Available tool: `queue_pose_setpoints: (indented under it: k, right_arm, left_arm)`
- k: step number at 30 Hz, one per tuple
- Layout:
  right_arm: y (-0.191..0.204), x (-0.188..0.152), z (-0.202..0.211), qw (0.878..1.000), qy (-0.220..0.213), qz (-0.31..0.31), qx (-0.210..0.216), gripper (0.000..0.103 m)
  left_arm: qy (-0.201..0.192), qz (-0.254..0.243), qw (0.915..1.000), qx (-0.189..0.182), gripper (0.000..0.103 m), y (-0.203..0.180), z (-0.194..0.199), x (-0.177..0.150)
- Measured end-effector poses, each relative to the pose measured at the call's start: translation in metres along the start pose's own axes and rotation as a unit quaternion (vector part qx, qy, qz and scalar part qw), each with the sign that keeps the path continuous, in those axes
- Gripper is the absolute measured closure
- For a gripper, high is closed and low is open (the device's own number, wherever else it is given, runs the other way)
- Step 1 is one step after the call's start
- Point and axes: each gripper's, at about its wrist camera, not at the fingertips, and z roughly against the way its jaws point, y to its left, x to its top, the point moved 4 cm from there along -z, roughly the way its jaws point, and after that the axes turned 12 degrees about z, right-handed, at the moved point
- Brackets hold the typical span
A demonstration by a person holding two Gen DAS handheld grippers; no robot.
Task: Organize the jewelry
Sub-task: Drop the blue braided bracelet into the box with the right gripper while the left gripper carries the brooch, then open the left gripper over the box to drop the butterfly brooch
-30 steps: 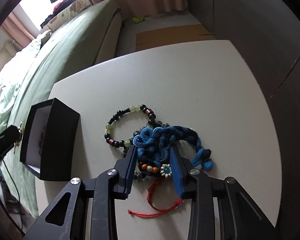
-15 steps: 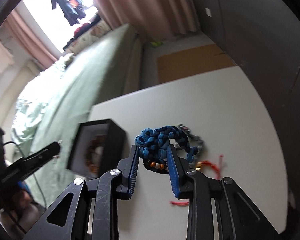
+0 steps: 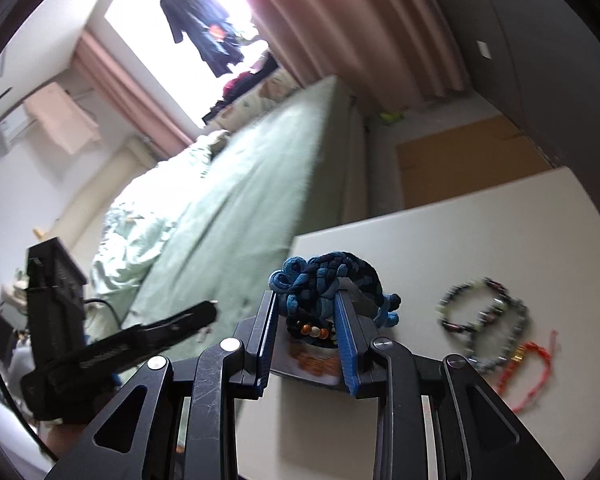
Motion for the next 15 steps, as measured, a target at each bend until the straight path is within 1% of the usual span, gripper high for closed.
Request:
queue_pose_setpoints:
  k: [2,5,6,7,8,10,11,12,13,15]
  right_arm:
    - [0.010,0.002,-0.007,1.000,-0.004,0.008,0.009,0.073]
    - [0.020,0.001,-0.023,1.000,0.003,0.018,0.017,0.073]
    - [0.022,-0.001,-0.032,1.000,0.014,0.023,0.015,0.070]
    - [0.023,-0.004,-0.044,0.999,0.034,0.029,0.011,0.065]
    - [0.021,-0.008,-0.054,0.998,0.056,0.028,0.009,0.062]
    - [0.012,-0.013,-0.063,0.997,0.080,0.013,0.001,0.059]
    - [0.007,-0.015,-0.064,0.996,0.084,0.005,-0.003,0.059]
    - [0.002,-0.016,-0.064,0.996,0.084,-0.003,-0.005,0.056]
    - [-0.003,-0.016,-0.061,0.997,0.082,-0.010,-0.006,0.050]
    - [-0.010,-0.014,-0.052,0.997,0.071,-0.020,-0.011,0.044]
  left_arm:
    - [-0.004,0.007,1.0000,-0.003,0.060,0.005,0.002,0.005]
    - [-0.008,0.019,0.9998,-0.004,0.060,0.014,0.005,0.014]
    - [-0.008,0.024,0.9997,-0.005,0.060,0.017,0.004,0.017]
    - [-0.008,0.026,0.9996,-0.005,0.060,0.019,0.004,0.018]
    - [-0.007,0.028,0.9996,-0.004,0.060,0.020,0.004,0.020]
    - [-0.004,0.028,0.9996,-0.005,0.060,0.021,0.002,0.021]
    - [0.000,0.027,0.9996,-0.007,0.060,0.020,0.000,0.021]
    - [0.002,0.026,0.9996,-0.007,0.060,0.019,-0.002,0.021]
    - [0.006,0.024,0.9997,-0.007,0.060,0.017,-0.005,0.020]
    - [0.013,0.018,0.9997,-0.008,0.060,0.013,-0.011,0.019]
